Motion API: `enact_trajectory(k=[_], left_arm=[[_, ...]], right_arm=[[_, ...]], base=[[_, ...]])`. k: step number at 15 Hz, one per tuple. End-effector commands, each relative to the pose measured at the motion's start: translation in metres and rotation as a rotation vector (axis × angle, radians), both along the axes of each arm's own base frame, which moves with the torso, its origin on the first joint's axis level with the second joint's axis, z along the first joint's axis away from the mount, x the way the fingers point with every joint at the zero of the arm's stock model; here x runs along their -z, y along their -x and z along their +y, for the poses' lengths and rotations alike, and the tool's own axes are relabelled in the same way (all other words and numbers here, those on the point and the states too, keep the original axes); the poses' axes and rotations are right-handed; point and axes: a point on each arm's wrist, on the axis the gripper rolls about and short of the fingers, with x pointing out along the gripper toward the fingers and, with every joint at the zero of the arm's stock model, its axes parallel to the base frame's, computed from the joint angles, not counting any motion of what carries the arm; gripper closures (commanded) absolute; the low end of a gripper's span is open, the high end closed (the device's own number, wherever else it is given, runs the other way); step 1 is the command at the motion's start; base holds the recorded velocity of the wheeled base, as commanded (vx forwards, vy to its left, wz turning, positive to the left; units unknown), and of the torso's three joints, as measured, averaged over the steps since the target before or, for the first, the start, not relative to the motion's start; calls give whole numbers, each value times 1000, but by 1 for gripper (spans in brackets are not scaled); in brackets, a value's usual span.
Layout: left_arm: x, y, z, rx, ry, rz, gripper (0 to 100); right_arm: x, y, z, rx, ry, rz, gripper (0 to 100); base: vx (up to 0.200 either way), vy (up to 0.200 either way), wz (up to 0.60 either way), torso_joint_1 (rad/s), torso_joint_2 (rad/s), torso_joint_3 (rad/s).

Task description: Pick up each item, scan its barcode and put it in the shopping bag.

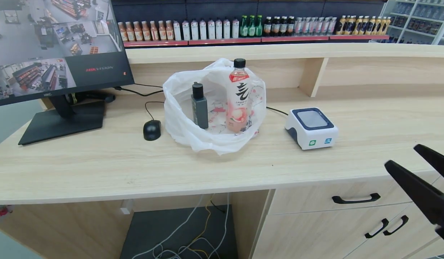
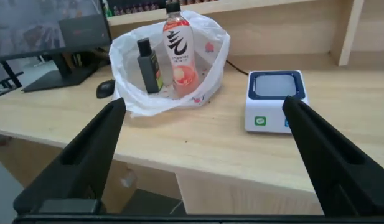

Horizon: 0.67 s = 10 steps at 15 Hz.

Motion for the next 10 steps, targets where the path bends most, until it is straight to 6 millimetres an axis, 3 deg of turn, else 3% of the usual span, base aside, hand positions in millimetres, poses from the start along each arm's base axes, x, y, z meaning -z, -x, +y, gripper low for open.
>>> enact_trajectory(k=[1, 5, 10], left_arm=[[0, 0, 0, 0, 0, 0, 0], [0, 0, 0, 0, 0, 0, 0], [0, 0, 0, 0, -2, 0, 0]], right_arm=[[9, 31, -18, -8, -24, -34, 0], [33, 70, -41, -11, 77, 88, 0], [89, 114, -68, -16, 148, 178, 0]], base=[[0, 0, 0, 0, 0, 0], [0, 0, 0, 0, 0, 0], [0, 0, 0, 0, 0, 0]])
